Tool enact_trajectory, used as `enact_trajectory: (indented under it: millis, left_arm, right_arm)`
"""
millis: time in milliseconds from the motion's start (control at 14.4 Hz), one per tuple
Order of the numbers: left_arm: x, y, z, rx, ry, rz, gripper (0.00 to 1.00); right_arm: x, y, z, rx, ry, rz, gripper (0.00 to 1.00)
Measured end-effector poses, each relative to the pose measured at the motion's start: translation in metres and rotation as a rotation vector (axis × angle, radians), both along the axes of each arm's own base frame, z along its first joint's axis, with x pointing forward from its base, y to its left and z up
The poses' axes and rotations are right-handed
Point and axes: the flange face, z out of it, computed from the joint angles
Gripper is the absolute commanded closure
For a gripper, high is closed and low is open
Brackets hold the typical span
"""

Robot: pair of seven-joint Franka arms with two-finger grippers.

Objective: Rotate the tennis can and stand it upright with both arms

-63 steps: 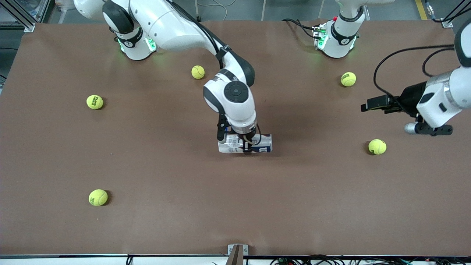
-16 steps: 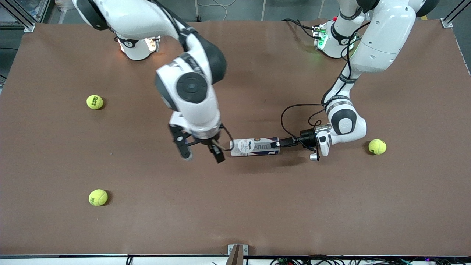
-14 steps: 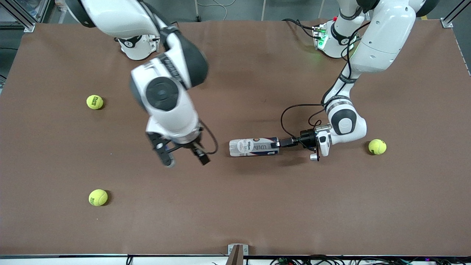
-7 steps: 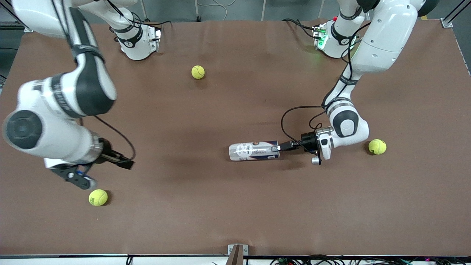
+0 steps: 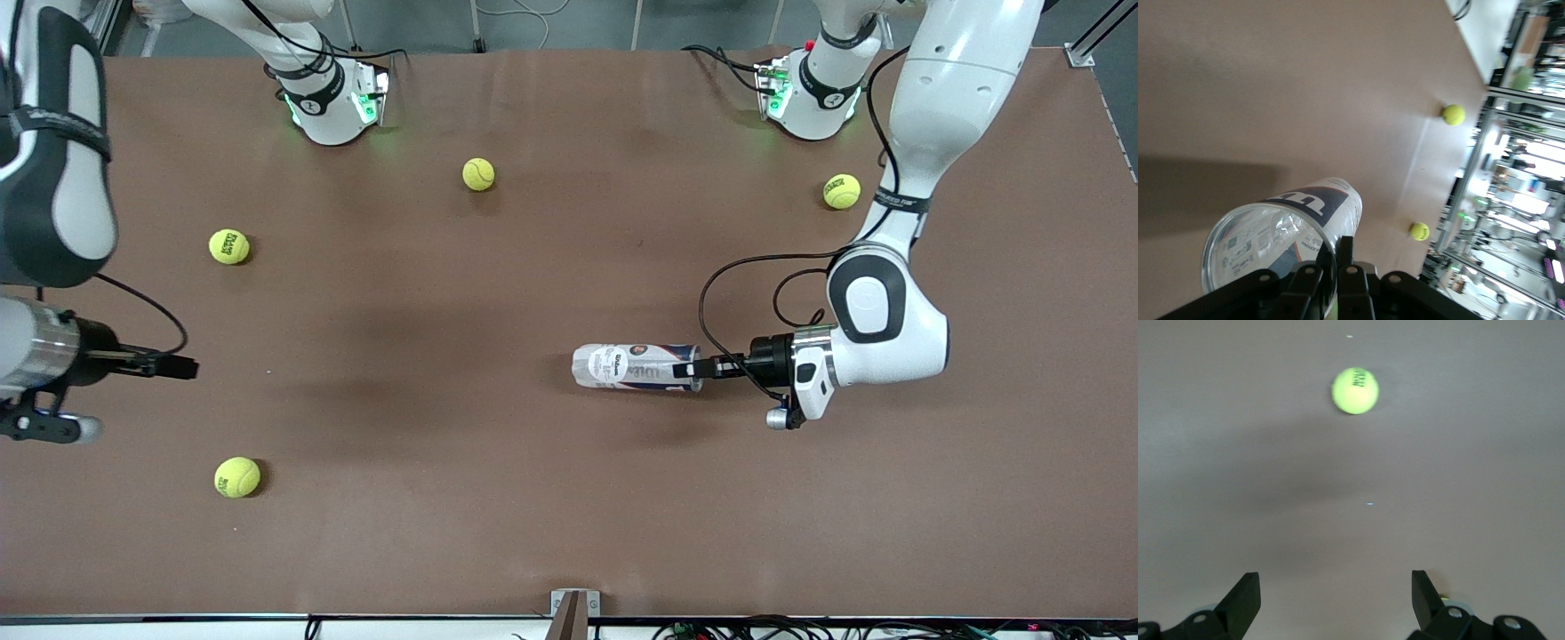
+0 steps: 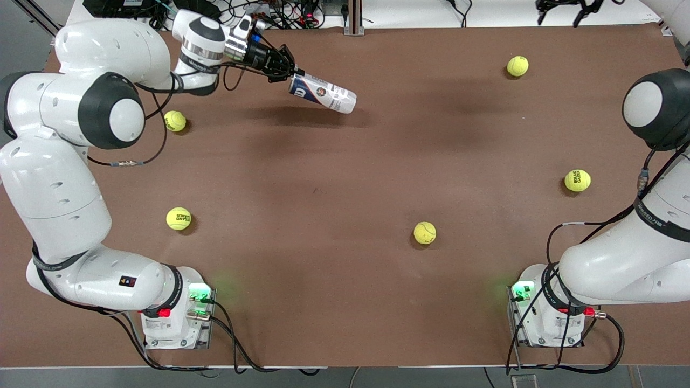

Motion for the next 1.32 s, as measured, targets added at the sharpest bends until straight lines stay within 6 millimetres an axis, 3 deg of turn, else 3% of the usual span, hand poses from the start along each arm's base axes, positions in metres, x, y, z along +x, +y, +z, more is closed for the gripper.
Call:
enact_trajectory:
  millis: [139,278,417,625,1042,1181,1320]
  left_arm:
    - [0.008,-0.016,0.034,0.132,0.045,0.002,1.00]
    - [0.011,-0.047,0.071,0.244,0.074,0.019,1.00]
    - [0.003,-0.092,0.106,0.368,0.087,0.032,1.00]
    - [-0.028,-0.162,0.132,0.554,0.067,0.060,1.00]
    - [-0.137,-0.290,0.134,0.916,-0.055,0.039,1.00]
    - [-0.173,-0.321,0.128,0.957,-0.071,0.023,1.00]
    - [-0.192,-0.338,0.116,0.983,-0.076,0.002,1.00]
  right_arm:
    - [-0.005,-0.027,0.002,0.008,0.009,0.012,0.00]
    - [-0.008,-0.041,0.009,0.018,0.003,0.069,0.00]
    - [-0.012,-0.045,0.019,0.018,-0.009,0.089,0.00]
    - [-0.013,-0.046,0.029,0.015,-0.026,0.090,0.00]
    - [-0.015,-0.031,0.050,0.022,-0.056,0.115,0.00]
    - [-0.023,-0.025,0.064,0.024,-0.050,0.124,0.00]
    - [-0.034,-0.022,0.077,0.025,-0.031,0.127,0.00]
